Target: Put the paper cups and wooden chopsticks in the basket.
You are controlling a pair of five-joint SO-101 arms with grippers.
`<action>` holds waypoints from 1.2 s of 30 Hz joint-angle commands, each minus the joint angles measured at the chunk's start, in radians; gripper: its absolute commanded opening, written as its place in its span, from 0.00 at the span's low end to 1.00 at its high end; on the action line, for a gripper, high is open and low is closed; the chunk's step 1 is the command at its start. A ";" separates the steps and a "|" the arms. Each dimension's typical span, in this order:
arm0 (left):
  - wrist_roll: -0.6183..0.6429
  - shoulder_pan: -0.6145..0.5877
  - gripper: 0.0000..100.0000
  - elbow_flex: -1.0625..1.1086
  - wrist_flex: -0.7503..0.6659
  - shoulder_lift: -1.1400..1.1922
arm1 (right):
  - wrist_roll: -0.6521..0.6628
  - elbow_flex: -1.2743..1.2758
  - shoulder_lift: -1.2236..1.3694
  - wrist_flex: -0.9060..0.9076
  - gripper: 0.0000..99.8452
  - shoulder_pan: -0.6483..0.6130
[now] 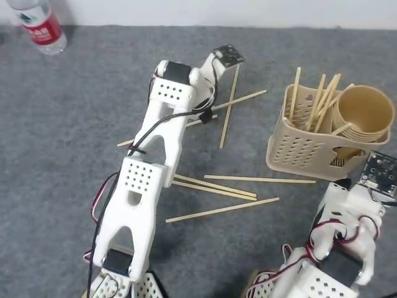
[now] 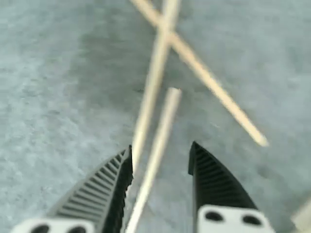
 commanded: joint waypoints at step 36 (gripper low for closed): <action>-0.333 -0.031 0.01 -0.012 0.003 0.180 | -0.002 -0.006 -0.004 -0.008 0.06 -0.005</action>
